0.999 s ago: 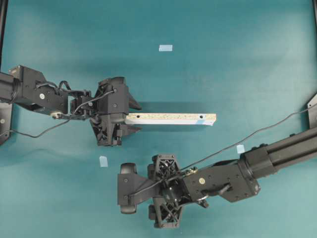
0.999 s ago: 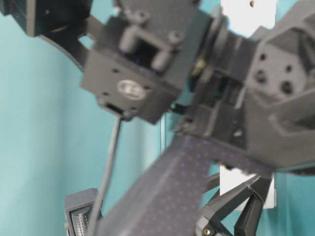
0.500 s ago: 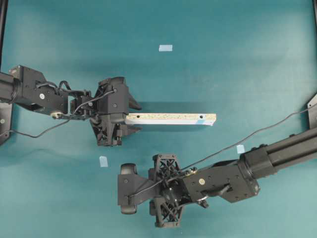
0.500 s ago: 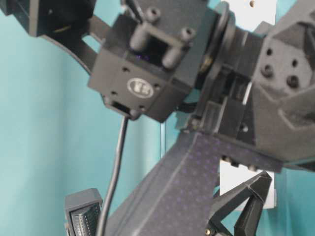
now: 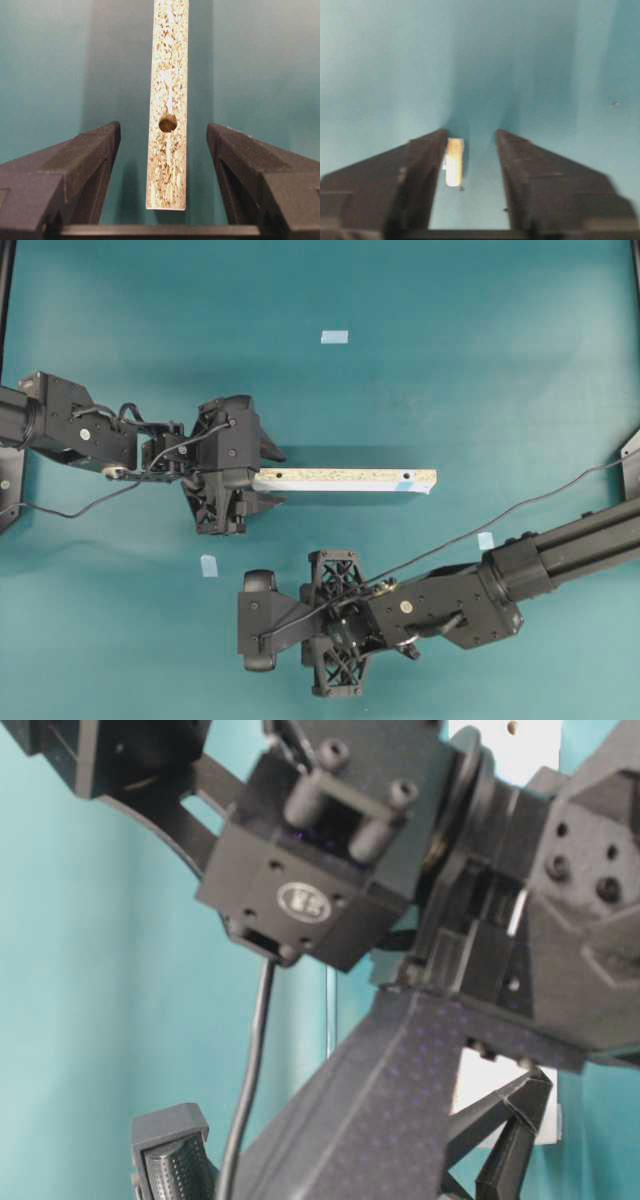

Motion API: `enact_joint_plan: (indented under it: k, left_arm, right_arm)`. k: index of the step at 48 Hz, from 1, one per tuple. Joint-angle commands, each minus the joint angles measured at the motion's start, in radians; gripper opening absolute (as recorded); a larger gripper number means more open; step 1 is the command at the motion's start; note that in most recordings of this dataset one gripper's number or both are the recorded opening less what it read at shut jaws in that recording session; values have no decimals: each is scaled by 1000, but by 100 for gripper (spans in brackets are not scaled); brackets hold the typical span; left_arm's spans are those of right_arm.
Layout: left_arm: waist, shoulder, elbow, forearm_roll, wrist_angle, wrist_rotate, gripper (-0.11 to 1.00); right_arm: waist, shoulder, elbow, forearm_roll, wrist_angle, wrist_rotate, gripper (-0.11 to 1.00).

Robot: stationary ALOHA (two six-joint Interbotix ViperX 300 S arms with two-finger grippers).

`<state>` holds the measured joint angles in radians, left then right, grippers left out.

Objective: Move the wooden board into place and insert the rod into its hole.
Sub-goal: 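Close the right gripper on the wooden dowel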

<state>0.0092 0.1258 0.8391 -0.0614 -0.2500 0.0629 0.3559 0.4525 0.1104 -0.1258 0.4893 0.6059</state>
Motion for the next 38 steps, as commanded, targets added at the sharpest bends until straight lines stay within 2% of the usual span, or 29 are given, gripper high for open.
enact_joint_plan:
  k: [1,6,22,29,32,38]
  left_arm:
    - [2,-14,-12,-2,-8,0,69]
    - [2,-14,-12,-2,-8,-2,69]
    - [2,-15,-11,-2,-8,-2,69]
    - [2,-18,-12,-2,-8,-2,68]
    - [2,-18,-11,-2,-5,-2,68]
    - [2,-21,-9,-2,-3,-2,68]
  right_arm:
    - [12,-20,-26,-3,-5,-2,35]
    - [15,-20,-29,-3,-3,-2,23]
    - [20,-20,-29,-2,-3,3,20]
    - [20,-25,-40,-6,-6,2,10]
    - [18,-35,-41,-20,-8,2,9]
    - [18,-81,-40,-94,-9,2,9]
